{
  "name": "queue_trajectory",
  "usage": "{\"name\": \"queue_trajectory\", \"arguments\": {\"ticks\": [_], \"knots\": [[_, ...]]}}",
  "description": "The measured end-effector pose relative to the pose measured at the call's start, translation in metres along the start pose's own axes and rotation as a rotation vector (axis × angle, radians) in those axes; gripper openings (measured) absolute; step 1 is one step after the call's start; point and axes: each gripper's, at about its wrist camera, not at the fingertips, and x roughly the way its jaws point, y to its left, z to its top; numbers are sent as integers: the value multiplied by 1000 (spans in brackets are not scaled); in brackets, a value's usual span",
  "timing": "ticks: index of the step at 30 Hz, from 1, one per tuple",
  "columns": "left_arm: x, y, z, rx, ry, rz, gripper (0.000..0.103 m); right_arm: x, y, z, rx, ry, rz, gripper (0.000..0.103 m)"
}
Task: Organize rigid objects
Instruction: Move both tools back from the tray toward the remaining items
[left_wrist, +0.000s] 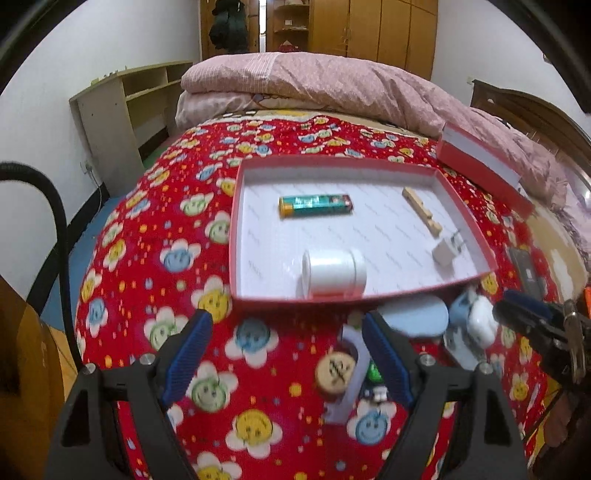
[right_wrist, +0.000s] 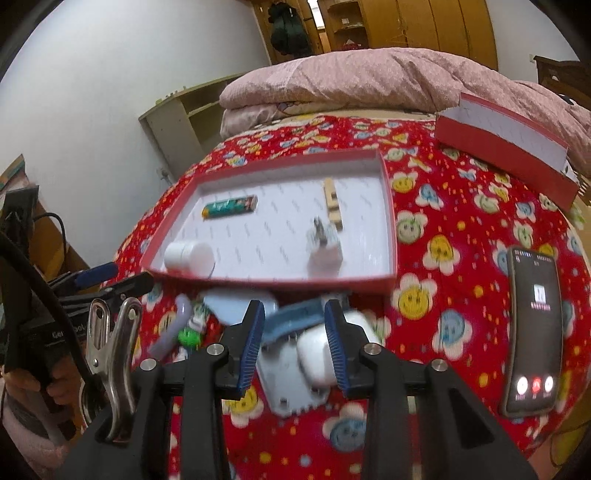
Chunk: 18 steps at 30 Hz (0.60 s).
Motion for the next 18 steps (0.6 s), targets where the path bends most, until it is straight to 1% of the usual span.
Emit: {"name": "queue_trajectory", "arguments": {"ticks": [5,9,13,15,18], "knots": [[0,1,-18,-19,30,-35,86,-7,6,-18,-24,18,7,35],[4,-3,-31,-2,52,-47,86,-6,11,-31,-52,42,17,35],[8,-6,-37,15,49,-16,86,-2,14,-38,-84,64,-18,36],[8,-4,-39,14,46,-13,86,-3,16,-41,-96,68,-21,41],[7,3,-40,-6,35,-3,86,-1,20,-43,-119,76,-31,42]]}}
